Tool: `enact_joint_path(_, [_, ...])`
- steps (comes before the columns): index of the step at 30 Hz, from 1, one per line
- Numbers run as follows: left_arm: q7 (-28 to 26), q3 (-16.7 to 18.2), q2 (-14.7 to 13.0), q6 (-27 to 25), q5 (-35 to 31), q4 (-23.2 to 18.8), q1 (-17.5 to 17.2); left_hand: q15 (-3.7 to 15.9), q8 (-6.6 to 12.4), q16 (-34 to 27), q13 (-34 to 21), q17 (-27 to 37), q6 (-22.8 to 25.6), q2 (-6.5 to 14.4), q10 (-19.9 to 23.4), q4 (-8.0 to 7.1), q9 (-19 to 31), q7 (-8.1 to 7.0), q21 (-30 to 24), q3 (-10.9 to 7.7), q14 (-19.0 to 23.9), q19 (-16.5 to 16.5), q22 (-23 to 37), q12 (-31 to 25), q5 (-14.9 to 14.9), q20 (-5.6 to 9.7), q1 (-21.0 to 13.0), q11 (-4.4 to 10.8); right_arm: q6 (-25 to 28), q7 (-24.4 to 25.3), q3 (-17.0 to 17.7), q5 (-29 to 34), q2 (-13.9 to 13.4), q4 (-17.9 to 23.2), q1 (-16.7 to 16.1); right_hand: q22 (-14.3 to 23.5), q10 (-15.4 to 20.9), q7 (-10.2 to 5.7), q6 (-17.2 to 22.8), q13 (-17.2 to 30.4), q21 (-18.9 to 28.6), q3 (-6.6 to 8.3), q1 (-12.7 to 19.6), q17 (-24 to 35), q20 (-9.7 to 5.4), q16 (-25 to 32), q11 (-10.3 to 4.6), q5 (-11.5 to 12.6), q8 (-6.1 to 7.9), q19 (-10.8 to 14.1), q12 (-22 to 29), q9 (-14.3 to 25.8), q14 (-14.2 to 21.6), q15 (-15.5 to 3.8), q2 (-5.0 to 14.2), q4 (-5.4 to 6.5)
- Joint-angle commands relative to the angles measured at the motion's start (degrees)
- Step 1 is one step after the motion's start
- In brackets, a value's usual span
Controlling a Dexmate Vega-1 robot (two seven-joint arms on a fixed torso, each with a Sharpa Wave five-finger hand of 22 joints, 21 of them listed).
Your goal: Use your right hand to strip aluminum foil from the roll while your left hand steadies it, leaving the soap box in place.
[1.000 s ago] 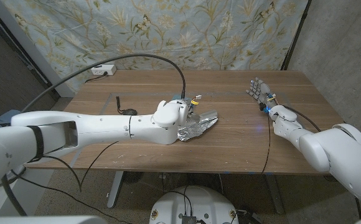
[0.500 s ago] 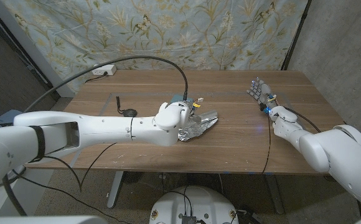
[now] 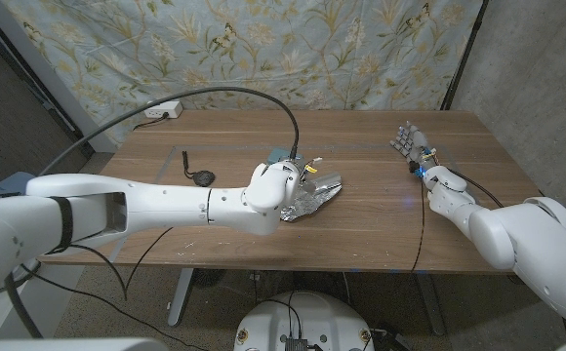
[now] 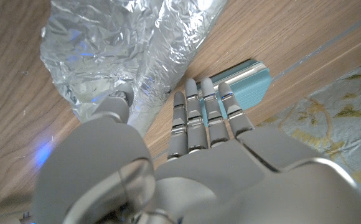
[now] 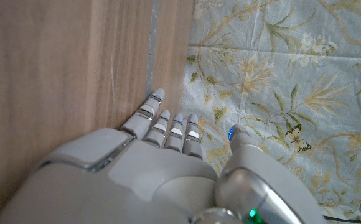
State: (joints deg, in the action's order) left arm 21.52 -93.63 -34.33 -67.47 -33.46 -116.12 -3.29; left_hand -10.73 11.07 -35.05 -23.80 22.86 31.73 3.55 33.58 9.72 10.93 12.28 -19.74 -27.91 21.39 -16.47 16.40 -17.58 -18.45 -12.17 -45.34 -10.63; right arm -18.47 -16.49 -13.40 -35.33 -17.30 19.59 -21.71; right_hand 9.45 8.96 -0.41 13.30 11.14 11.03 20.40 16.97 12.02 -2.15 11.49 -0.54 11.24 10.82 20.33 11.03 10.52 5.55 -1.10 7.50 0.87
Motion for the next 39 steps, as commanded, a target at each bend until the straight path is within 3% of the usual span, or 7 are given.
enact_joint_path(1, [3.4, 0.0, 0.6, 0.7, -5.7, 0.8, -1.0, 0.17, 0.43, -0.6, -0.3, 0.1, 0.6, -0.1, 0.3, 0.13, 0.1, -0.08, -0.4, -0.26, 0.3, -0.3, 0.1, 0.1, -0.4, -0.27, -0.9, 0.36, 2.9, 0.9, 5.0, 2.4, 0.9, -0.3, -0.4, 0.3, 0.1, 0.02, 0.2, 0.1, 0.0, 0.16, -0.2, 0.1, 0.09, 0.4, -0.29, -0.2, 0.32, -0.1, 0.2, 0.3, 0.2, 0.09, 0.03, -0.32])
enact_joint_path(11, [5.8, 0.1, 1.5, 1.8, -10.4, 1.9, -2.6, 0.34, 0.46, -0.8, -0.4, 0.1, 0.7, -0.3, 0.4, 0.16, 0.1, -0.06, -0.5, -0.28, 0.6, -0.4, 0.1, 0.2, -0.5, -0.28, -1.2, 0.48, 4.8, 1.4, 8.8, 5.0, 1.3, -0.2, -1.1, 0.3, 0.2, -0.01, 0.3, 0.1, 0.0, 0.19, -0.3, 0.1, 0.11, 0.4, -0.3, -0.2, 0.34, 0.0, 0.2, 0.3, 0.2, 0.05, 0.03, -0.38])
enact_joint_path(23, [8.3, 1.8, 1.9, 4.8, -18.9, 3.3, -6.3, 0.53, 0.63, -1.3, -0.7, 0.1, 1.4, -0.1, 1.5, -0.04, 0.2, -0.09, -0.9, -0.56, 1.1, -0.7, 0.3, 0.1, -0.8, -0.29, -1.7, 0.9, 7.2, 1.5, 13.5, 8.0, 2.0, 3.2, -3.5, 0.3, 0.2, -0.05, 0.3, 0.1, 0.0, 0.27, -0.3, 0.1, 0.18, 0.4, -0.36, -0.2, 0.36, 0.0, 0.3, 0.3, 0.2, 0.06, 0.07, -0.47])
enact_joint_path(32, [10.6, 7.5, 2.1, 9.4, -25.2, 4.8, -11.4, 1.17, 0.95, -2.1, -1.1, 0.1, 2.5, 0.3, 2.5, 0.11, 0.2, -0.13, -1.2, -1.0, 1.9, -1.1, 0.4, -0.1, -1.3, -0.27, -2.8, 0.91, 8.4, 0.6, 16.6, 10.8, 2.9, 4.5, -3.9, 0.3, 0.3, -0.08, 0.4, 0.1, 0.1, 0.28, -0.4, 0.1, 0.22, 0.5, -0.41, -0.3, 0.39, 0.1, 0.3, 0.3, 0.3, 0.02, 0.07, -0.49])
enact_joint_path(39, [11.8, 13.0, 2.2, 13.8, -29.7, 5.7, -16.2, 1.45, 1.06, -2.4, -1.4, 0.1, 3.1, 0.4, 3.0, 0.17, 0.3, -0.19, -1.5, -1.24, 2.1, -1.6, 0.4, -0.1, -1.5, -0.27, -3.5, 1.3, 4.6, -0.9, 16.1, 13.0, 3.0, 0.2, -0.4, 0.3, 0.5, -0.08, 0.5, 0.1, 0.1, 0.31, -0.4, 0.1, 0.22, 0.5, -0.47, -0.3, 0.44, 0.1, 0.3, 0.3, 0.3, 0.01, 0.1, -0.5])
